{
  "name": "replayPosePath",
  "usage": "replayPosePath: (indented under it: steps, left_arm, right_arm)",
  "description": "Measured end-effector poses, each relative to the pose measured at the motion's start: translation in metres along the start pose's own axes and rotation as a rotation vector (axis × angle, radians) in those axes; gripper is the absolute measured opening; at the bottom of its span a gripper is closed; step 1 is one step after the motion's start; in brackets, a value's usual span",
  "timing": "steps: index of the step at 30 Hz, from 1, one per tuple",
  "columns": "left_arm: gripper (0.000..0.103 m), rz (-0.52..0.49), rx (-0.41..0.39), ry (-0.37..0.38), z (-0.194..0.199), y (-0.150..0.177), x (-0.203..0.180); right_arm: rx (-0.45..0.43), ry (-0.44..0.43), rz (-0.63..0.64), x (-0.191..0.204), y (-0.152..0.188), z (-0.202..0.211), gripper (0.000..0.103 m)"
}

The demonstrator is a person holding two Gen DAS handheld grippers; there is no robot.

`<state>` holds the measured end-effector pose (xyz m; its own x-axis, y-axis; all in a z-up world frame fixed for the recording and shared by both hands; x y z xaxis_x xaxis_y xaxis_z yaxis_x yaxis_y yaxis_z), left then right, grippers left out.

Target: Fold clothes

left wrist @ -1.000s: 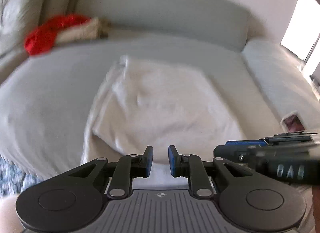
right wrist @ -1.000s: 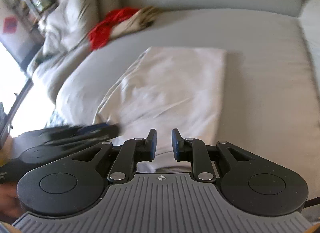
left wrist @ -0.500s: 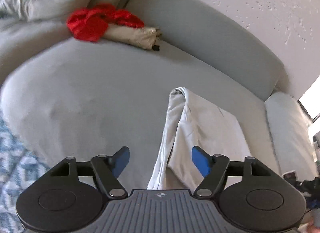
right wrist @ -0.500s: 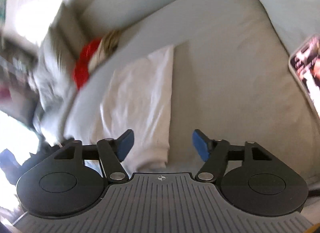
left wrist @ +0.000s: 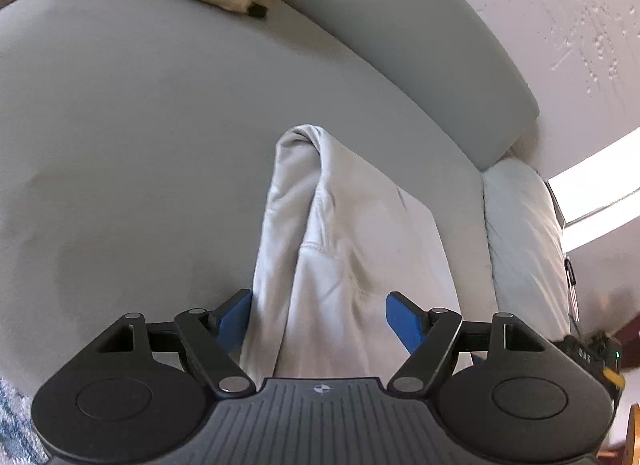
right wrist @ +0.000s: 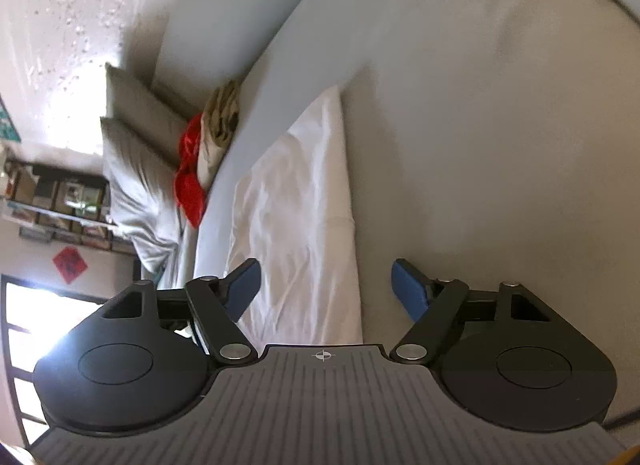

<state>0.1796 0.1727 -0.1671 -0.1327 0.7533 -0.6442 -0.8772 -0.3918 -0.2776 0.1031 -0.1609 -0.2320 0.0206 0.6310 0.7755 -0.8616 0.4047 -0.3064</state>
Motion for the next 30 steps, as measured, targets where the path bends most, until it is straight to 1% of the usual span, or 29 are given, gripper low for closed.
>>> replayPosePath:
  steps: [2, 4, 6, 7, 10, 12, 13, 15, 17, 18, 19, 20, 21, 22, 23, 25, 26, 27, 28, 30]
  left_arm:
    - [0.074, 0.003, 0.027, 0.021, -0.01, -0.004, -0.003]
    - [0.075, 0.001, 0.044, 0.037, -0.018, -0.007, -0.005]
    - [0.076, -0.014, 0.054, 0.044, -0.024, -0.011, -0.007]
    - [0.076, -0.021, 0.059, 0.049, -0.028, -0.013, -0.009]
    - [0.076, -0.022, 0.065, 0.075, -0.037, -0.02, -0.01]
    - [0.075, -0.012, 0.06, 0.092, -0.047, -0.026, -0.011]
    - [0.074, -0.014, 0.056, 0.095, -0.052, -0.027, -0.013]
    - [0.068, -0.023, 0.047, 0.095, -0.058, -0.028, -0.017]
    - [0.057, -0.034, 0.039, 0.087, -0.061, -0.027, -0.021]
    - [0.054, -0.032, 0.031, 0.074, -0.061, -0.027, -0.021]
    - [0.04, -0.028, 0.023, 0.06, -0.059, -0.027, -0.02]
    - [0.024, -0.023, 0.015, 0.045, -0.058, -0.026, -0.02]
    - [0.02, -0.019, 0.006, 0.031, -0.057, -0.026, -0.019]
    - [0.012, -0.015, -0.002, 0.016, -0.055, -0.025, -0.019]
    - [0.009, -0.056, -0.031, -0.004, -0.049, -0.021, -0.026]
    - [0.008, -0.155, -0.097, -0.046, -0.033, -0.01, -0.042]
    - [0.007, -0.221, -0.147, -0.057, -0.021, 0.0, -0.055]
    - [0.007, -0.291, -0.201, -0.066, -0.008, 0.011, -0.069]
    - [0.007, -0.356, -0.256, -0.067, 0.006, 0.022, -0.084]
    - [0.007, -0.466, -0.354, -0.031, 0.035, 0.05, -0.113]
  right_arm:
    - [0.002, -0.005, 0.006, 0.0, -0.008, -0.01, 0.069]
    - [0.0, -0.013, 0.0, -0.002, -0.016, -0.018, 0.066]
    - [-0.001, -0.026, -0.008, -0.004, -0.024, -0.026, 0.061]
    - [-0.003, -0.031, -0.008, -0.005, -0.028, -0.03, 0.061]
    - [-0.008, -0.029, 0.013, -0.005, -0.041, -0.048, 0.055]
    - [-0.013, -0.028, 0.035, -0.005, -0.049, -0.061, 0.049]
    - [-0.018, -0.036, 0.036, -0.005, -0.052, -0.067, 0.049]
    - [-0.03, -0.058, 0.043, -0.004, -0.057, -0.075, 0.048]
    - [-0.046, -0.075, 0.051, -0.003, -0.06, -0.081, 0.048]
    - [-0.057, -0.081, 0.057, -0.003, -0.06, -0.083, 0.043]
    - [-0.065, -0.073, 0.058, -0.003, -0.06, -0.085, 0.038]
    - [-0.07, -0.051, 0.056, -0.004, -0.06, -0.086, 0.02]
    - [-0.073, -0.028, 0.05, -0.006, -0.059, -0.087, 0.006]
    - [-0.075, -0.005, 0.044, -0.007, -0.059, -0.089, 0.005]
    - [-0.089, 0.005, 0.052, -0.004, -0.059, -0.087, 0.007]
    - [-0.123, 0.067, 0.135, 0.012, -0.056, -0.078, 0.007]
    - [-0.148, 0.095, 0.192, 0.024, -0.053, -0.071, 0.006]
    - [-0.175, 0.104, 0.231, 0.035, -0.049, -0.062, 0.006]
    - [-0.202, 0.111, 0.268, 0.046, -0.045, -0.052, 0.006]
    - [-0.272, 0.11, 0.315, 0.066, -0.033, -0.02, 0.006]
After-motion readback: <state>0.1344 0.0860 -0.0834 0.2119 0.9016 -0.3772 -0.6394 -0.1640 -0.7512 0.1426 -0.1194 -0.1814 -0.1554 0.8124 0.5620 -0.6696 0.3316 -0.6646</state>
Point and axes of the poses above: each gripper's, at about its wrist camera, not at the fingertips, and z roughly against the way its jaws point, x to its left, y to its underside, the point moved 5 cm from there along -z, roughly the way its jaws point, and after that the axes turned 9 degrees about z, right-handed, at the moved point
